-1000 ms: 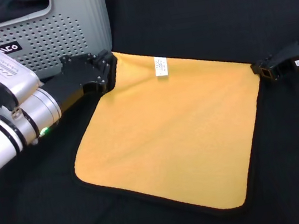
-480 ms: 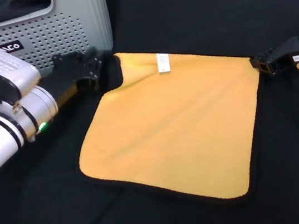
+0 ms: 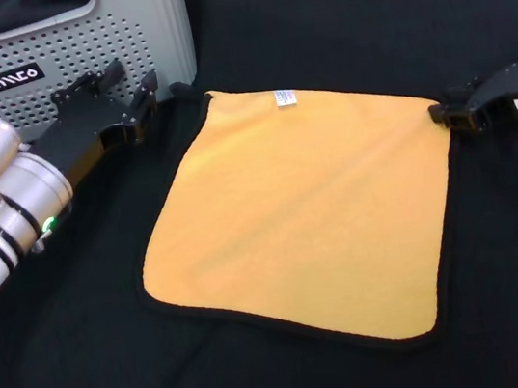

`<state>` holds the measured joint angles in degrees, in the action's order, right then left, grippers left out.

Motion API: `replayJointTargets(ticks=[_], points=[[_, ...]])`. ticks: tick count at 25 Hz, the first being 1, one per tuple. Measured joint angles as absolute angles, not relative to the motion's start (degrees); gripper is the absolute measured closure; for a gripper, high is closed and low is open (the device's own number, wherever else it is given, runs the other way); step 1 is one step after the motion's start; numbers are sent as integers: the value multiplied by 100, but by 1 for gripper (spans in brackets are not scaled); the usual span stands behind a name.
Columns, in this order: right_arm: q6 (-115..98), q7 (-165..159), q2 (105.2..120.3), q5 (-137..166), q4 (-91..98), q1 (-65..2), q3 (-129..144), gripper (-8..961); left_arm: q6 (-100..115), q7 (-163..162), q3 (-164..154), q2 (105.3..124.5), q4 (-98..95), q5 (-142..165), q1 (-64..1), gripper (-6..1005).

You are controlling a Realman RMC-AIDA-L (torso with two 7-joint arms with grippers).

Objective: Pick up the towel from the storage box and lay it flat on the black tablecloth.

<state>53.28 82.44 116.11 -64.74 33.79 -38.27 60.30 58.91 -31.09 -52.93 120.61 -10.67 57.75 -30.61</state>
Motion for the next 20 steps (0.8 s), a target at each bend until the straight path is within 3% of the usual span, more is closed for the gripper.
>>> replayJointTargets(ticks=[3,6,13,17,20], points=[[5671,8826,11620,-7141,3847,-3469,6201,620,6282,-3108,-5276,12046,-1075,5720,-2896,525],[5791,8905,11608,-7462,4387,-3176,6384,526,6625,-3109,-5276,12040,-1081,5612,-2722,525],[6051,9124,11611,-8137,5971,-2094,6603,208,7488,-3164,-5273,12030,-1082,5554,-2370,525],[6375,9702,11605,-8914,6129,-1833,6727,69,8062,-3182,-5274,12029,-1079,5386,-2114,525],[6764,10224,11598,-9550,6023,-1723,6728,69,8473,-3227,-5274,12028,-1070,5309,-1966,525]])
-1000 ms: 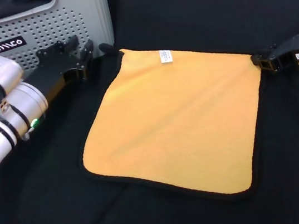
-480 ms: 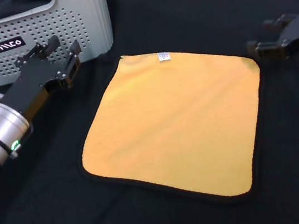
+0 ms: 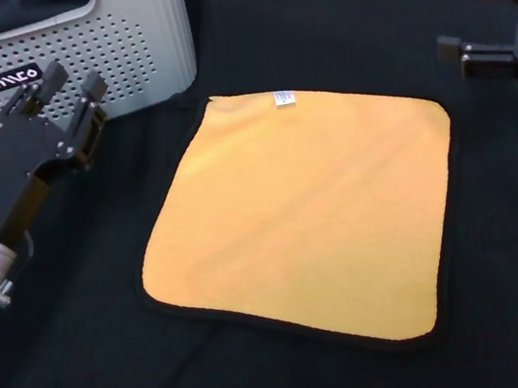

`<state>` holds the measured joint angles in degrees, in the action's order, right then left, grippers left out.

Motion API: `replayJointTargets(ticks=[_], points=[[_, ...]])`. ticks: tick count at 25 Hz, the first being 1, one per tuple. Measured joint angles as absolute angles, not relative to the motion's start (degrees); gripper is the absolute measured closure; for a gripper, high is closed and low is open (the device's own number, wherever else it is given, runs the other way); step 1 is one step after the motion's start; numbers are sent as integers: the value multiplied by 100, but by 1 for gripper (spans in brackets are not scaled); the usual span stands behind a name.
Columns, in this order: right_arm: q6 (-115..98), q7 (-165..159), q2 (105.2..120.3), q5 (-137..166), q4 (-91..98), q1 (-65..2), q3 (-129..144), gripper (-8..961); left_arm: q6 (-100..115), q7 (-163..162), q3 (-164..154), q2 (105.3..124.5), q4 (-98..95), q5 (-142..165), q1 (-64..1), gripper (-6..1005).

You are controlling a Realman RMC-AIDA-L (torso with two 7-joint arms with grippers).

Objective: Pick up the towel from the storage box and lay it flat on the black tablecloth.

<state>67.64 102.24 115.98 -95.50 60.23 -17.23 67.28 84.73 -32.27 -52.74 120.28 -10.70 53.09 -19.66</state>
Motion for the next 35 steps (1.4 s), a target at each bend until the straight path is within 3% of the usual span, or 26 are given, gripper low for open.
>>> replayJointTargets(ticks=[20,35], points=[[9258,10469,11577,-10519,5222,-1574,6753,69,10064,-4790,-5721,11966,-1205,6133,-1620,525],[9537,10229,11562,-10492,5230,-1346,7254,69,10497,-5630,-6064,11963,-1681,6588,-1369,525]])
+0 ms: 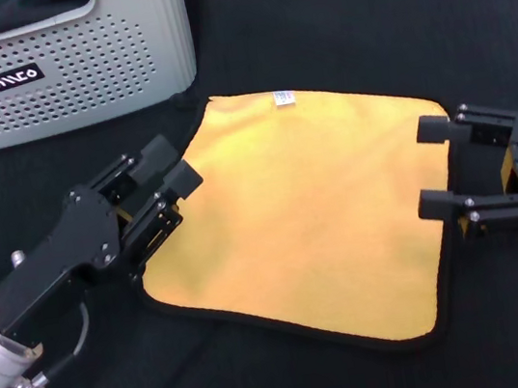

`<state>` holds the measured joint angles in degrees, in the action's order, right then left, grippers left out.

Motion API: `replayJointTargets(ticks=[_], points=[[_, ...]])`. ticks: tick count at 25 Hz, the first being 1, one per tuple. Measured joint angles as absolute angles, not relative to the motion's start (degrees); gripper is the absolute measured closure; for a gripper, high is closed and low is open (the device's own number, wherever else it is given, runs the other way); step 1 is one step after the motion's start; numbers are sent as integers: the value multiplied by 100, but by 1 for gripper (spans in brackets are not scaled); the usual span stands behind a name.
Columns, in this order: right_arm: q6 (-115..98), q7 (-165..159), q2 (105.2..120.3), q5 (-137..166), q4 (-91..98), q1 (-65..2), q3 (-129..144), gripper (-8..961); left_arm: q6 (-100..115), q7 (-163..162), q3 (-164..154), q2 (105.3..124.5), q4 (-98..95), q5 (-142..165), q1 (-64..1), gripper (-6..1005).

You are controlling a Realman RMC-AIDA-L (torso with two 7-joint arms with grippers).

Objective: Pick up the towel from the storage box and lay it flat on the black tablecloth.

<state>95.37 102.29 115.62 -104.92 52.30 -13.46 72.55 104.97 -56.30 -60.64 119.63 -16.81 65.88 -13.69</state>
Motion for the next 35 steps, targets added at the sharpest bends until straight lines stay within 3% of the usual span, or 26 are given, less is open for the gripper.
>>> replayJointTargets(ticks=[35], points=[[9717,9581,11536,-10206,5448,-1543,7320,69,10561,-6782,-6087,11918,-2345,7696,-1514,525]])
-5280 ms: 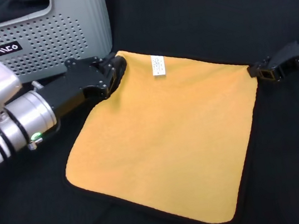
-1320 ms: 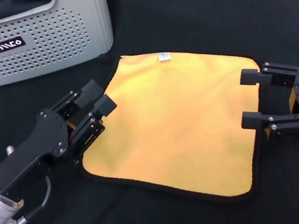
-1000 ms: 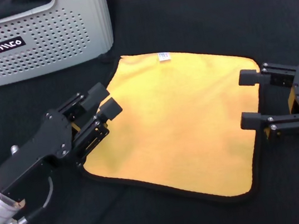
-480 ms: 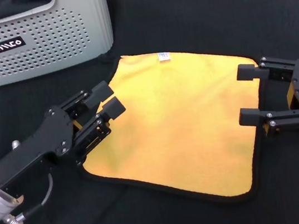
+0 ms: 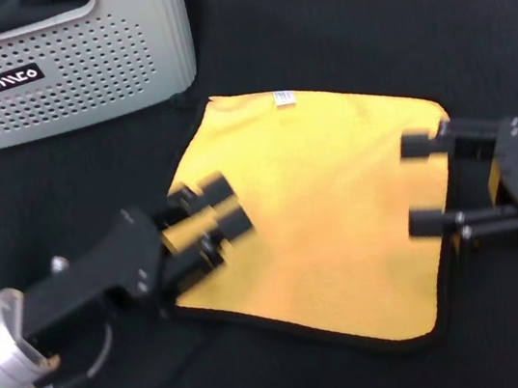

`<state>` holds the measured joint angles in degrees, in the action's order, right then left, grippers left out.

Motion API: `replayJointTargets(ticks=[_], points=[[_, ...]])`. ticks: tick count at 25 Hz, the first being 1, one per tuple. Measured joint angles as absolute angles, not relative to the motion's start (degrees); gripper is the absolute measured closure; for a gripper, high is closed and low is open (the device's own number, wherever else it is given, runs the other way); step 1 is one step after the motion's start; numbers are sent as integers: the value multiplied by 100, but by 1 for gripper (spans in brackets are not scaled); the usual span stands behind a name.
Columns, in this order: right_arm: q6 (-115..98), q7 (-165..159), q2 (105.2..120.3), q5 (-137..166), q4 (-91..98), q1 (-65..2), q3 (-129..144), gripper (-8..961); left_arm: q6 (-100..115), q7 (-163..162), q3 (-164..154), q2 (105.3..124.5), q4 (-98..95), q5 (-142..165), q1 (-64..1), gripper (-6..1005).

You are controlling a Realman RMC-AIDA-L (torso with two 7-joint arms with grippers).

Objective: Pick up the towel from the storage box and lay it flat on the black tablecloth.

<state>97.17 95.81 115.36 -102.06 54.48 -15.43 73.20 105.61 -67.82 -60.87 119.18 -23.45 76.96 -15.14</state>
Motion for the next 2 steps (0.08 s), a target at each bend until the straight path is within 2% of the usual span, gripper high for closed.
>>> replayJointTargets(ticks=[2], points=[[9829,9177,11507,-9933,5530,-1654,7327,69,10563,-6894,-6092,11924,-2427,8081,-1560,525]])
